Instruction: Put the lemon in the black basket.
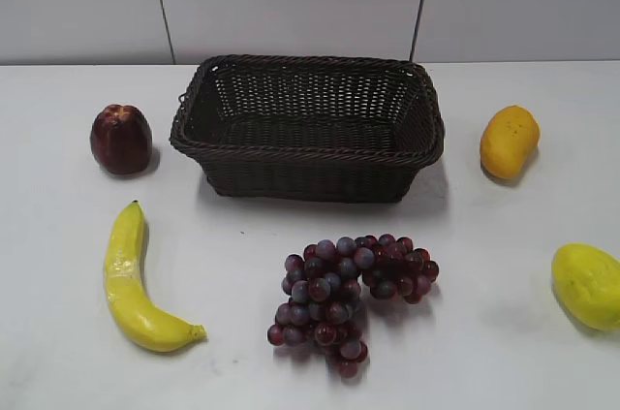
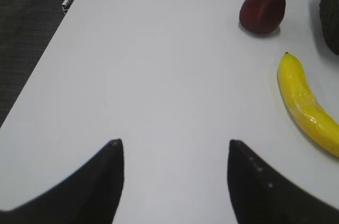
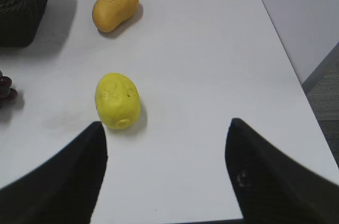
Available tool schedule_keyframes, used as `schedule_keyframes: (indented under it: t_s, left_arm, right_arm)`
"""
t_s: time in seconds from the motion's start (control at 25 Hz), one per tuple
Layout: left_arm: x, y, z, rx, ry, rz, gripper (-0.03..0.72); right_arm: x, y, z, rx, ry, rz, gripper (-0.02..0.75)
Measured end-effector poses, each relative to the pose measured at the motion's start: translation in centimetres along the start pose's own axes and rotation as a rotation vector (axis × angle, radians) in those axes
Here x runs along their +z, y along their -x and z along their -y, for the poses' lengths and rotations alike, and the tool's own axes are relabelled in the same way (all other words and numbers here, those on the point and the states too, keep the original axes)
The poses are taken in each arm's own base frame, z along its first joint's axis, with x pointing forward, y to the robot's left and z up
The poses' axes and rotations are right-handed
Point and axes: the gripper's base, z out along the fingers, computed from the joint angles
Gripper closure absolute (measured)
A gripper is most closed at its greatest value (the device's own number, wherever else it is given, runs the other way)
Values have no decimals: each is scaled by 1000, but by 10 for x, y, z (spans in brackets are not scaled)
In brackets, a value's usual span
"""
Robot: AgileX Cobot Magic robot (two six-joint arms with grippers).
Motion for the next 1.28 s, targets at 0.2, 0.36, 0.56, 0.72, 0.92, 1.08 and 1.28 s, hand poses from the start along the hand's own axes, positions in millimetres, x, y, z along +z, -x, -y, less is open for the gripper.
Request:
schedule_keyframes:
  t_s: [0.2,0.36,0.56,0.72,0.92,1.08,1.28]
  left_arm:
    - [0,0,0,0,0,0,232]
    - [0,0,0,0,0,0,232]
    - [0,0,0,0,0,0,232]
    - [0,0,0,0,0,0,232]
    - [0,0,0,0,0,0,232]
    - [0,0,0,0,0,0,232]
    - [0,0,0,0,0,0,232]
  right_arm:
    - [0,0,0,0,0,0,209]
    - [0,0,0,2,4,0,209]
    - [6,3,-3,19,34,-42,209]
    - [18,17,-6,33,57,-145,209]
    - [39,41,-11,64,95,-286,209]
    - [61,57,-13,75,102,-393,209]
    - [97,63,-14,74,99,-558,209]
